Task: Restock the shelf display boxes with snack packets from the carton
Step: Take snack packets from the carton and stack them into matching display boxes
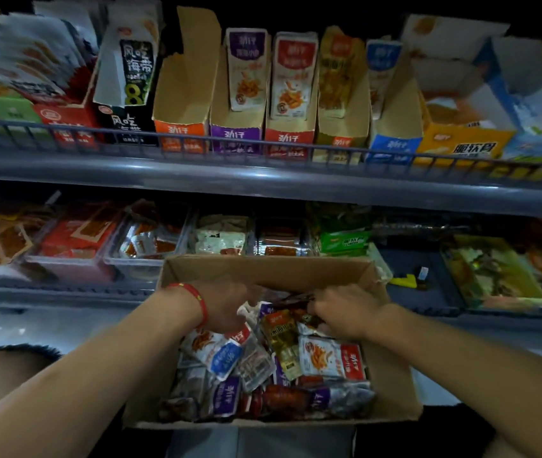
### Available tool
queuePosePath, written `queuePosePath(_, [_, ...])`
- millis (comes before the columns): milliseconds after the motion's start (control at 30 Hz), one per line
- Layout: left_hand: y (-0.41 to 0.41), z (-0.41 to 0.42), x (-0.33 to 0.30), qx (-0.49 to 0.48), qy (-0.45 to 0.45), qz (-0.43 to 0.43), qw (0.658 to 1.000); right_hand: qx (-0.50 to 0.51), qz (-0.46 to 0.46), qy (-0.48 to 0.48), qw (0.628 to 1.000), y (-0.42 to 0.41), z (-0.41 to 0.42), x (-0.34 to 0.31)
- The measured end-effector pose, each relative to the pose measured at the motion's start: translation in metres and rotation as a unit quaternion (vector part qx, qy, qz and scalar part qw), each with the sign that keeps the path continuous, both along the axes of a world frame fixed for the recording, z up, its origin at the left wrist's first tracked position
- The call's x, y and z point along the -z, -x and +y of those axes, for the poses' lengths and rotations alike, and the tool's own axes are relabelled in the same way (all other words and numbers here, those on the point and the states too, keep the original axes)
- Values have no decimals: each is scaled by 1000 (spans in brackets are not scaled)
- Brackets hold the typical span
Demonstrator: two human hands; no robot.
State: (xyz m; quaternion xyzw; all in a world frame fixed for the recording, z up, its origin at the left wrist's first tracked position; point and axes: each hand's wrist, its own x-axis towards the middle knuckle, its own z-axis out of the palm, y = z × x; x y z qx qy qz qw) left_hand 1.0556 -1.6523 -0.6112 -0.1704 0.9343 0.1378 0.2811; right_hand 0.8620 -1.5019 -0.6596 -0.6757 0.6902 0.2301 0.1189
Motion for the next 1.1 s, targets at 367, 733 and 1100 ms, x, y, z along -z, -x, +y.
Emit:
queuePosePath(367, [13, 6, -9, 9, -34, 20, 999, 106, -109, -32, 988, -1, -11, 29])
queuePosePath(733, [15, 11, -37, -259, -362, 215, 870, 383, -641, 159, 647, -7, 3, -91])
queuePosePath(1100, [17, -5, -55, -165, -139, 423, 880, 252, -496, 391, 733, 1, -2, -131])
